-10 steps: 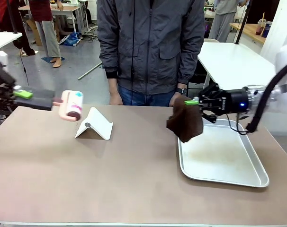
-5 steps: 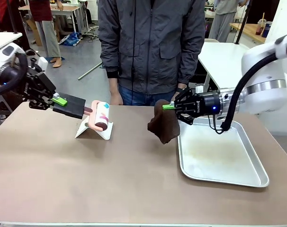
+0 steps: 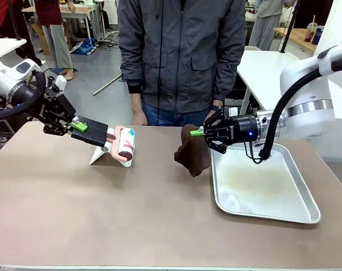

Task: Clean the surface of the table.
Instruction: Return the Lint Roller and towel to their original positions.

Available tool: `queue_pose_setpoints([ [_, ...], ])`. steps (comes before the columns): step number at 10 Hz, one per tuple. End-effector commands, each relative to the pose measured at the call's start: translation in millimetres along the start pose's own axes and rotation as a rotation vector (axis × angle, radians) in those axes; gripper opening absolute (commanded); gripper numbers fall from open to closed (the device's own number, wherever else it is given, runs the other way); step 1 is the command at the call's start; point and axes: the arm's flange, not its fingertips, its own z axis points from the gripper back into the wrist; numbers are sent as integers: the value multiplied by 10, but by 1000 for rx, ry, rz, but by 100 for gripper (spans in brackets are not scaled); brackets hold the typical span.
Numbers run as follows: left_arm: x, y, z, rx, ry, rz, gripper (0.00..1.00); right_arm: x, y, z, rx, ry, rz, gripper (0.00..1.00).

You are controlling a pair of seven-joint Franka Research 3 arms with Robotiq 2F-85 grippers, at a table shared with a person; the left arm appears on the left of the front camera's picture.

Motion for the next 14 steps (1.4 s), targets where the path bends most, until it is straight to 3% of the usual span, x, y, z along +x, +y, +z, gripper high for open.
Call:
queue_pose_setpoints([
  [1, -35, -51, 17, 3, -12, -8, 22, -20, 34, -24, -3, 6, 9, 9],
  [2, 0, 0, 0, 0, 0, 0, 22, 0, 0, 0, 0, 0, 0, 9],
  [3, -5, -120, -116, 105, 41, -25, 22, 9, 66, -203, -109, -30, 10, 9],
  [6, 196, -328, -255, 257, 87, 5, 22, -25, 147, -522, -245, -103, 34, 9],
  [10, 515, -460, -365, 346, 29, 77, 22, -35, 156, -795, -403, -66, 24, 9],
  [14, 900, -604, -353, 389, 21, 100, 22, 22, 116, -905, -422, -34, 21, 9],
])
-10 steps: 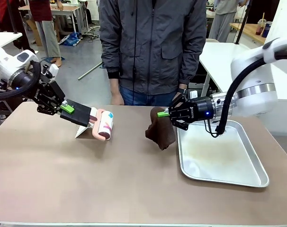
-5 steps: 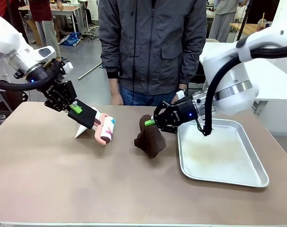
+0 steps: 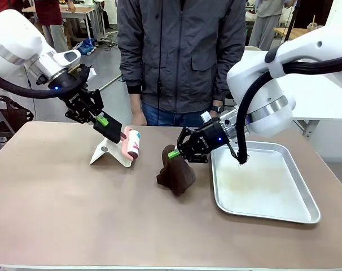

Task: Clean the surface of the table.
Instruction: Return the Lint Roller and towel to their original positions.

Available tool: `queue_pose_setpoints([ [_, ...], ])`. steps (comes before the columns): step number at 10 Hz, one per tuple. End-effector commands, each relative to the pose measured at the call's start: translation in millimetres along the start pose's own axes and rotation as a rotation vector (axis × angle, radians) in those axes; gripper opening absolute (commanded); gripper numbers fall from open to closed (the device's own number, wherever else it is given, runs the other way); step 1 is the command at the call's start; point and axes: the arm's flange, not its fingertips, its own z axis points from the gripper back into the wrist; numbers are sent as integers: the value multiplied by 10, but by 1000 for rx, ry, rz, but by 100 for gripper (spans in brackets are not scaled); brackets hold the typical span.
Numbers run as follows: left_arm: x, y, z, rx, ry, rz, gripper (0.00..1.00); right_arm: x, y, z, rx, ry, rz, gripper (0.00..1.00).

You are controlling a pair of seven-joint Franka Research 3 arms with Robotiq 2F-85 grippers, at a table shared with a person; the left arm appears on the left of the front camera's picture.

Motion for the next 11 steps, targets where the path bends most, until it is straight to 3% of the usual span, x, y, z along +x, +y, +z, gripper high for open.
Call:
queue_pose_setpoints([
  [1, 133, -107, 73, 51, 46, 42, 22, 78, 73, -47, -15, 7, -23, 9],
  [4, 353, -99, 112, 81, 143, 71, 22, 125, 39, -69, 10, 16, -23, 9],
  [9, 445, -53, 12, 152, 147, -29, 22, 145, 0, -66, 56, 49, -36, 9],
  [11, 432, -66, -19, 169, 138, -31, 22, 156, -8, -54, 35, 8, -23, 9],
])
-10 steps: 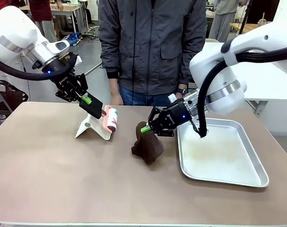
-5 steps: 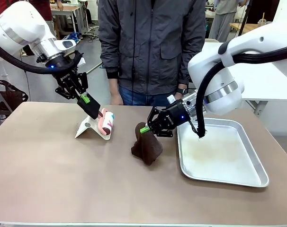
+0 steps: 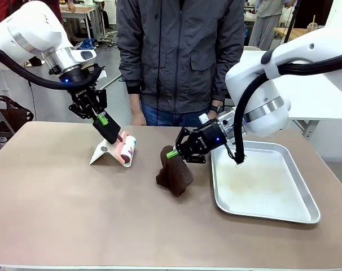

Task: Clean the surface of the table.
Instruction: Return the Lint Roller and towel to their original positions.

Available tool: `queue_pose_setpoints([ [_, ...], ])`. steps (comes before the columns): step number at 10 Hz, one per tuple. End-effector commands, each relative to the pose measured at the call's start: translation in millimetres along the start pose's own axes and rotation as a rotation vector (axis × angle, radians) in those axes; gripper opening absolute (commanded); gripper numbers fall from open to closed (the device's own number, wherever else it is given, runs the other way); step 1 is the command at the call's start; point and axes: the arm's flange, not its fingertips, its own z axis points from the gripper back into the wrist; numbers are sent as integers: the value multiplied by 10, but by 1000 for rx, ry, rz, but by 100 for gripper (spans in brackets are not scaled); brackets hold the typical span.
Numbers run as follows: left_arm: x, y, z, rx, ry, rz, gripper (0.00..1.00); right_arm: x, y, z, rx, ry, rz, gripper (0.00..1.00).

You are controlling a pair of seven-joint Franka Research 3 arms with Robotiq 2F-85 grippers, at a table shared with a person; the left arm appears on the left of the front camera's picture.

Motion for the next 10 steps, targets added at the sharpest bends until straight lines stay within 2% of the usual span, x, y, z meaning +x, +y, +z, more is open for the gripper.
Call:
queue_pose_setpoints([
  [1, 9, 23, 7, 36, -18, -12, 22, 53, 9, 7, 16, -26, -5, 9],
  [6, 49, 43, -85, 32, -50, 79, 22, 68, -64, 23, 27, -28, -3, 9],
  [7, 43, 47, -99, 34, -59, 98, 22, 62, -69, 19, 48, 33, 17, 9],
  [10, 11, 50, -143, 56, -78, 107, 22, 71, -111, 41, 53, 8, 9, 9],
])
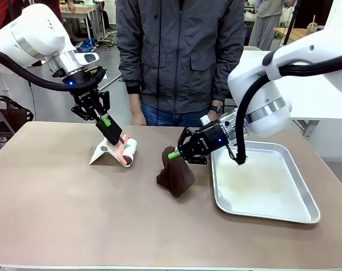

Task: Clean the surface of the table.
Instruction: Return the Lint Roller and towel to their original positions.

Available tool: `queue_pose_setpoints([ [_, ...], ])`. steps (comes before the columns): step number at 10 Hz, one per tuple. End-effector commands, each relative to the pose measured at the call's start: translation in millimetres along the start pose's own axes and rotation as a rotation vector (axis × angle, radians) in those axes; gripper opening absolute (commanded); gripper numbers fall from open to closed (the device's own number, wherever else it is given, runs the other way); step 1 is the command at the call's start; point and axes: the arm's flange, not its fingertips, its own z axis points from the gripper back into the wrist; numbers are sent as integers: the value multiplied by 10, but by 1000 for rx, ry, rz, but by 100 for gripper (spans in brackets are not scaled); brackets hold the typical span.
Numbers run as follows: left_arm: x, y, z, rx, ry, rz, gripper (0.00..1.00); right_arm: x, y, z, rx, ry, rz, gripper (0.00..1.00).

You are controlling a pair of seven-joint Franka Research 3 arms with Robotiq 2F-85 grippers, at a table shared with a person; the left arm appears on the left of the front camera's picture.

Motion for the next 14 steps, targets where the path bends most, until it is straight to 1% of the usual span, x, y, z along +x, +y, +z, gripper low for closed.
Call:
queue_pose_setpoints([
  [1, -25, 65, -69, 45, -34, 33, 22, 30, -39, 16, 41, -7, 22, 9],
  [2, -19, 69, -77, 49, -36, 35, 22, 30, -46, 19, 39, -6, 23, 9],
  [3, -22, 61, -77, 47, -39, 34, 55, 31, -54, 21, 42, 0, 16, 30],
  [4, -36, 64, -62, 52, -42, 27, 80, 33, -63, 21, 36, -5, 9, 68],
  [5, -52, 69, -28, 48, -50, 27, 100, 27, -62, 25, 30, -4, 17, 89],
  [6, -66, 87, 6, 42, -57, 28, 100, 22, -54, 22, 27, 3, 28, 100],
  [9, -133, 220, 140, 36, -76, 33, 100, 35, -41, 4, 1, 13, 22, 100],
  [10, -167, 289, 189, 47, -80, 35, 100, 36, -21, 0, -29, 13, 18, 100],
  [11, -232, 371, 260, 55, -84, 32, 100, -9, 84, 51, -118, 18, 45, 100],
  [12, -342, 421, 323, 46, -96, 21, 100, -84, 269, 142, -207, 21, 75, 100],
  [14, -700, 499, 503, -21, -134, -13, 100, -183, 655, 258, -425, 37, 118, 100],
])
